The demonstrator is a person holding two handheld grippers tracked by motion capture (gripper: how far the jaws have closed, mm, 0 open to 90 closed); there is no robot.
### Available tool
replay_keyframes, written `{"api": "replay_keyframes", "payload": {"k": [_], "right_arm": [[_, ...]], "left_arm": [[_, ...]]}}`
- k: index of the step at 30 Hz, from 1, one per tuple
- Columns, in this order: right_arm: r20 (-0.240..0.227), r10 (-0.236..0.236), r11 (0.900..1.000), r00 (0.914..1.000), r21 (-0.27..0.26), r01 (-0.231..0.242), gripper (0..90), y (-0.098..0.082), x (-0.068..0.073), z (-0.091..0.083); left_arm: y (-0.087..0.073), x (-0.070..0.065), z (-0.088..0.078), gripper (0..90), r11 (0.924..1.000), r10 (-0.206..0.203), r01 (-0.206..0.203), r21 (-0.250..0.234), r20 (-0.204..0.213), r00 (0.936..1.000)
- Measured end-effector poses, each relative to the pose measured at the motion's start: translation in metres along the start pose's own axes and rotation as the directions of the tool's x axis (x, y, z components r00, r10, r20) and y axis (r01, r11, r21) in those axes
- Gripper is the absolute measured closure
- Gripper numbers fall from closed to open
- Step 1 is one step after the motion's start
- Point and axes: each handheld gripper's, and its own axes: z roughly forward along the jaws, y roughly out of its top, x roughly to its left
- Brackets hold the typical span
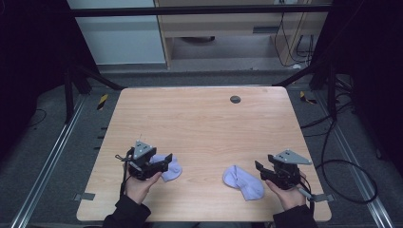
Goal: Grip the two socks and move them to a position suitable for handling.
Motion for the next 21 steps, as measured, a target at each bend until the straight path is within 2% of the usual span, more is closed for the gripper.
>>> {"api": "replay_keyframes", "payload": {"k": [3,4,6,8,10,21], "right_arm": [[-0.024,-0.007,1.000,0.9997,0.014,0.007,47.0,-0.003,0.004,-0.004],[-0.024,-0.007,1.000,0.9997,0.014,0.007,47.0,-0.003,0.004,-0.004],[-0.031,-0.041,0.999,0.9987,0.032,0.042,48.0,-0.007,0.008,-0.004],[-0.038,-0.041,0.998,0.9984,0.039,0.042,48.5,-0.008,0.010,-0.005],[-0.055,-0.053,0.997,0.9971,0.051,0.056,49.7,-0.011,0.014,-0.004],[-0.099,-0.065,0.993,0.9929,0.097,0.074,51.5,-0.022,0.027,-0.001]], "left_arm": [[0.001,-0.014,0.009,32.5,0.9998,0.014,-0.015,0.010,0.018,0.9997],[0.001,-0.014,0.009,32.8,0.9998,0.014,-0.015,0.010,0.018,0.9997],[0.002,-0.026,0.016,33.1,0.9992,0.032,-0.033,0.023,0.036,0.9988],[0.002,-0.028,0.018,33.2,0.9991,0.034,-0.035,0.024,0.040,0.9986],[0.003,-0.039,0.022,33.6,0.9983,0.050,-0.051,0.028,0.057,0.9972],[0.003,-0.064,0.036,35.0,0.9951,0.088,-0.091,0.038,0.075,0.9933]]}}
